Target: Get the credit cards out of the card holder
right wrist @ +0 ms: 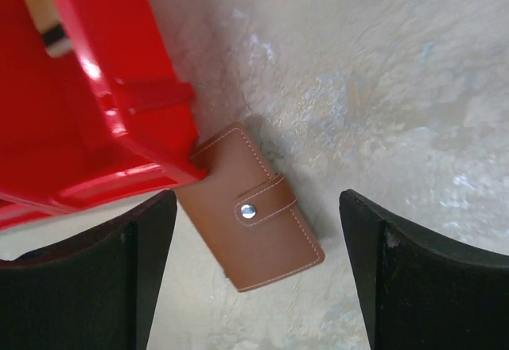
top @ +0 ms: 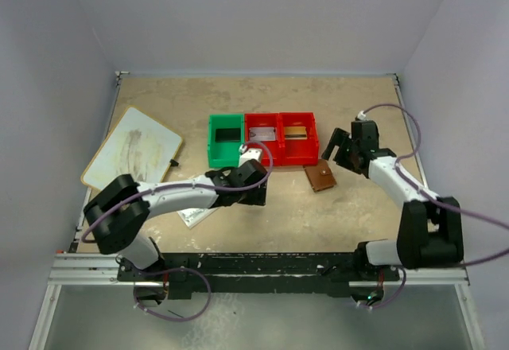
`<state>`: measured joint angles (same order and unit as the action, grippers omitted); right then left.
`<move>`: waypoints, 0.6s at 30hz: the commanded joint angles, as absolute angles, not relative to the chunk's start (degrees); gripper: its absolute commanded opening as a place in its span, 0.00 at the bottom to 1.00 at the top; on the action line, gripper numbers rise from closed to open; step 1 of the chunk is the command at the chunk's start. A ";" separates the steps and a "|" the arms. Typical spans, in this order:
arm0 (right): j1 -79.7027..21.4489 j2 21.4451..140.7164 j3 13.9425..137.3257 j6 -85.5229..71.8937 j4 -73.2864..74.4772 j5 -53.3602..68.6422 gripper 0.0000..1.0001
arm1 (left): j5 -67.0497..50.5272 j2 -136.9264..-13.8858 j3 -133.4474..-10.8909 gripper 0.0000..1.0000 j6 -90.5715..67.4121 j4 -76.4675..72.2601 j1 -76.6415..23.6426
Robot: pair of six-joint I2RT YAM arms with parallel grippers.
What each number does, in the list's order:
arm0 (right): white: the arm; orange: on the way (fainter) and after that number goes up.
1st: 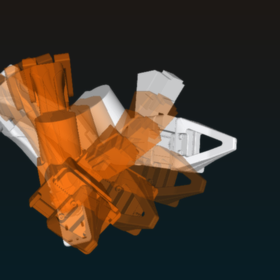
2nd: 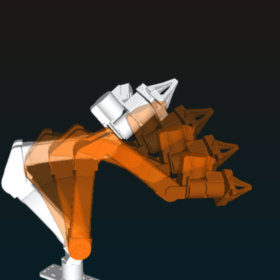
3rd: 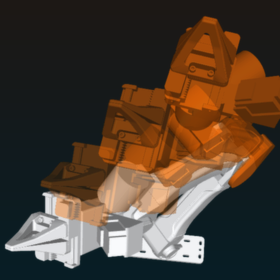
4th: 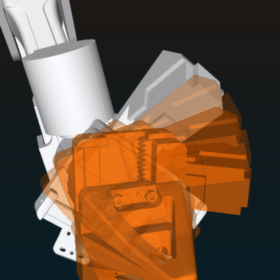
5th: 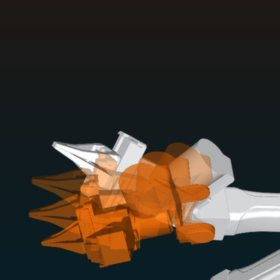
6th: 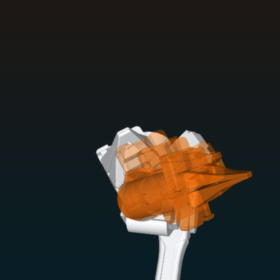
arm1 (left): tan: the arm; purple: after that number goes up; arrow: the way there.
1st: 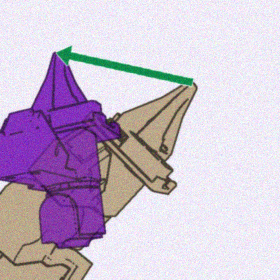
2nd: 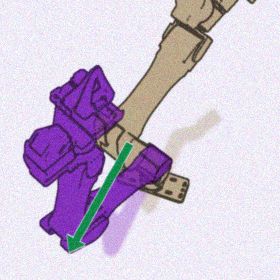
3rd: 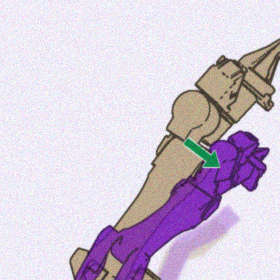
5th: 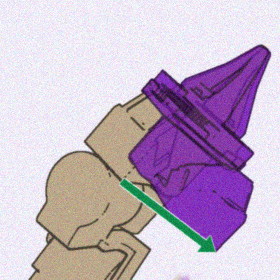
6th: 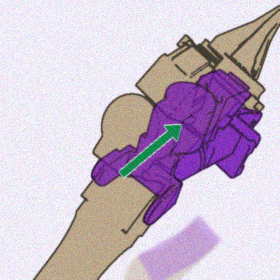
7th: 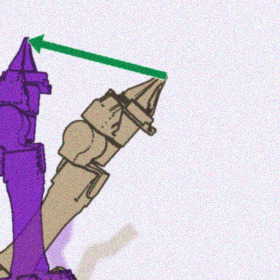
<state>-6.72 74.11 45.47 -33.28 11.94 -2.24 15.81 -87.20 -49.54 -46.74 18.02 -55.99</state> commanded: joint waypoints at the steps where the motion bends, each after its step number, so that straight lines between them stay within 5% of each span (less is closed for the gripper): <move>1: -6.59 80.09 47.39 -24.81 7.40 6.61 0.84 | 13.10 -93.85 -53.08 0.61 -40.08 13.15 -54.46; 18: -10.03 79.58 38.56 -27.28 6.71 3.53 0.61 | 27.80 -88.77 -42.40 0.61 -50.38 16.37 -47.82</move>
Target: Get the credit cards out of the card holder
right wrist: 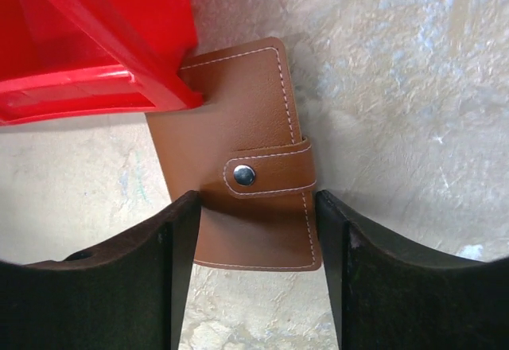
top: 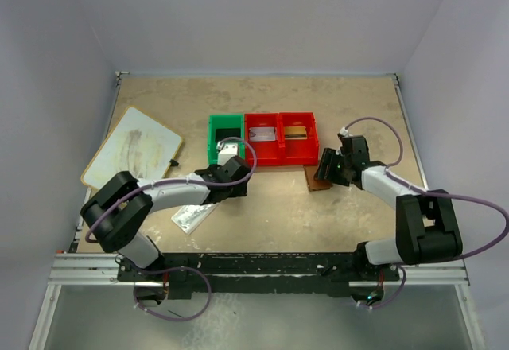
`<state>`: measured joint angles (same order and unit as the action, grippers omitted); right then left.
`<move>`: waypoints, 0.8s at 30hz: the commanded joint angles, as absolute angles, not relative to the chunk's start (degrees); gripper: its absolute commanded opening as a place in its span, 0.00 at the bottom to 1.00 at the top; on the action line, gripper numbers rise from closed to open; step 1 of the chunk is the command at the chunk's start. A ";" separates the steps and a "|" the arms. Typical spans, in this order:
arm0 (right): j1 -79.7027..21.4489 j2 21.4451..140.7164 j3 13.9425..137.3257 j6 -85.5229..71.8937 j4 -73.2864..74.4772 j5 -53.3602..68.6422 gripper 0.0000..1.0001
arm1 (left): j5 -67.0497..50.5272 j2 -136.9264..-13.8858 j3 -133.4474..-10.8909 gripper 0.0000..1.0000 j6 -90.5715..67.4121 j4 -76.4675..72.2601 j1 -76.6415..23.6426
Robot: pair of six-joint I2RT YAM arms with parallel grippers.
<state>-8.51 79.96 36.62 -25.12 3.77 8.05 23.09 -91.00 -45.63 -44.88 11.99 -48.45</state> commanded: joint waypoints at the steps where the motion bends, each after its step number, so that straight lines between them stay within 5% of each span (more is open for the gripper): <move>1: -10.21 79.32 39.04 -27.92 7.63 2.44 0.60 | 28.34 -88.17 -41.62 0.61 -51.63 16.59 -47.81; 3: -10.56 78.18 39.22 -28.53 8.43 1.62 0.53 | 30.04 -87.05 -40.35 0.61 -54.62 17.62 -47.73; 7: -11.33 77.01 39.82 -28.73 10.40 0.20 0.66 | 31.44 -84.76 -38.52 0.62 -56.63 17.71 -47.55; 10: -11.34 77.88 42.86 -27.09 11.74 -3.65 0.67 | 32.83 -83.81 -38.78 0.62 -56.55 18.78 -47.38; 24: -13.89 83.37 44.32 -22.60 11.37 0.00 0.51 | 22.81 -78.34 -42.52 0.65 -52.18 12.31 -47.37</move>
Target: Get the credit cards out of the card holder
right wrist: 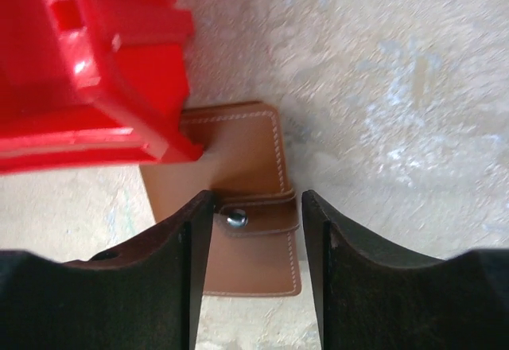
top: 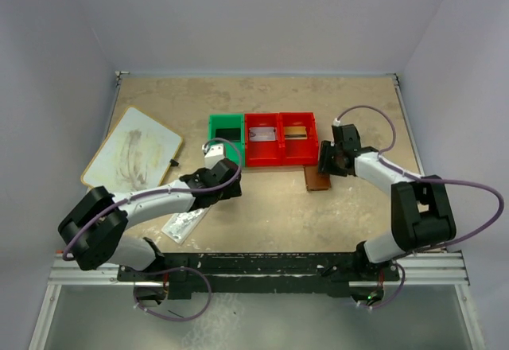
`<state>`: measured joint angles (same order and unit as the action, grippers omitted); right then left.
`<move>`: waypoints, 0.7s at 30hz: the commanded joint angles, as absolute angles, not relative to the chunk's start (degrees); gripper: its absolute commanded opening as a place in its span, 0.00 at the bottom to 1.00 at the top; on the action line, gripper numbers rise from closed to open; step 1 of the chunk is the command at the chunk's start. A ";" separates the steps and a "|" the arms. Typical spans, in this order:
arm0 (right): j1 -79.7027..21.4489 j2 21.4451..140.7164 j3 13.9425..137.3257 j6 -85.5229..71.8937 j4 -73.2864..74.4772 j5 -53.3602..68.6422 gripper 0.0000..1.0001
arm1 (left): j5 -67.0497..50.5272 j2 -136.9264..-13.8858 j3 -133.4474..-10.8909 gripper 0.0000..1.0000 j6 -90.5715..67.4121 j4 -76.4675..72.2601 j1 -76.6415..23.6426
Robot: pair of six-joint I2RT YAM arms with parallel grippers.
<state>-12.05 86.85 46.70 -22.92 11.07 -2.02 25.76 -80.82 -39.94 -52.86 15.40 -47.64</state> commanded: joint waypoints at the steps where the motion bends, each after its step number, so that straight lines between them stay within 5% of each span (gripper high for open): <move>1: -14.68 82.58 43.42 -23.07 11.48 0.82 0.45 | 22.21 -78.31 -42.61 0.66 -52.03 11.97 -47.37; 12: -27.98 74.45 36.53 -34.71 10.74 7.97 0.36 | 16.63 -81.12 -43.51 0.72 -53.63 8.49 -47.37; 21: -38.98 79.66 39.65 -43.08 7.72 3.79 0.35 | 4.80 -86.34 -41.40 0.74 -60.37 -3.24 -47.73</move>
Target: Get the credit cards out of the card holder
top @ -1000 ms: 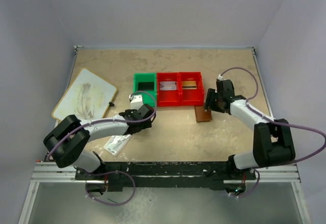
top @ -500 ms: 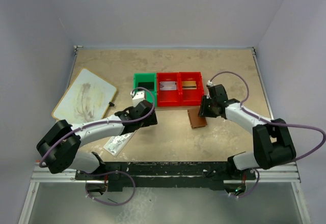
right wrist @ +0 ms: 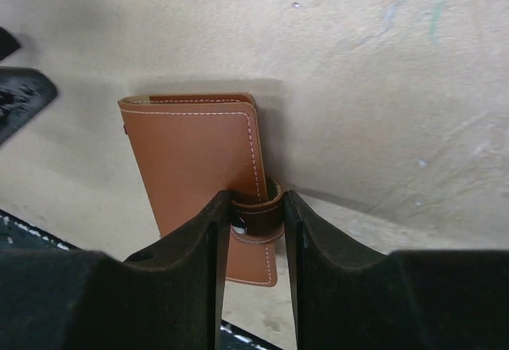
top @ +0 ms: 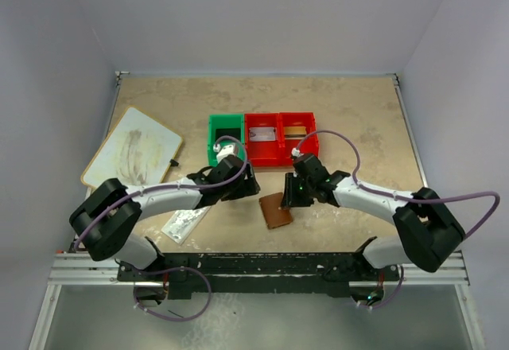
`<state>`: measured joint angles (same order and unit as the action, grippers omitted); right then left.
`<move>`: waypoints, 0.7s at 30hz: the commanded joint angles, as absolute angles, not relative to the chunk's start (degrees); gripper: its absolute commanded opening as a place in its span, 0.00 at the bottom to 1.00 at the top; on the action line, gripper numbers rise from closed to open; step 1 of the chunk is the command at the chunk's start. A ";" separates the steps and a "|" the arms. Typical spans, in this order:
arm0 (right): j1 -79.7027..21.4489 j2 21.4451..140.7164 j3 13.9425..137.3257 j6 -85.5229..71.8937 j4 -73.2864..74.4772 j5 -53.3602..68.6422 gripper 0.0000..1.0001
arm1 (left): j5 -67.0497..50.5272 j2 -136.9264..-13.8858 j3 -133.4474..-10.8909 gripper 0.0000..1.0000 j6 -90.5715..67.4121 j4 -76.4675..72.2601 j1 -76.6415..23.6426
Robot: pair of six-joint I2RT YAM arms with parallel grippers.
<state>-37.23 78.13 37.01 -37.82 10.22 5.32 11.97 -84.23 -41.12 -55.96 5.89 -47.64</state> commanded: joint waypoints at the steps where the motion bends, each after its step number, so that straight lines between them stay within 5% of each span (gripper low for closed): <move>1: -39.22 79.89 39.68 -43.46 7.12 4.00 0.34 | 3.92 -87.32 -41.06 0.74 -61.54 -4.95 -47.97; 21: -39.27 78.55 42.35 -40.07 15.25 -1.66 0.45 | 16.48 -95.69 -50.52 0.61 -55.26 13.78 -55.57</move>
<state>-39.35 79.13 39.29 -42.50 11.70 1.83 11.92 -95.35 -50.02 -57.23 6.63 -54.94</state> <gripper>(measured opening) 0.456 0.616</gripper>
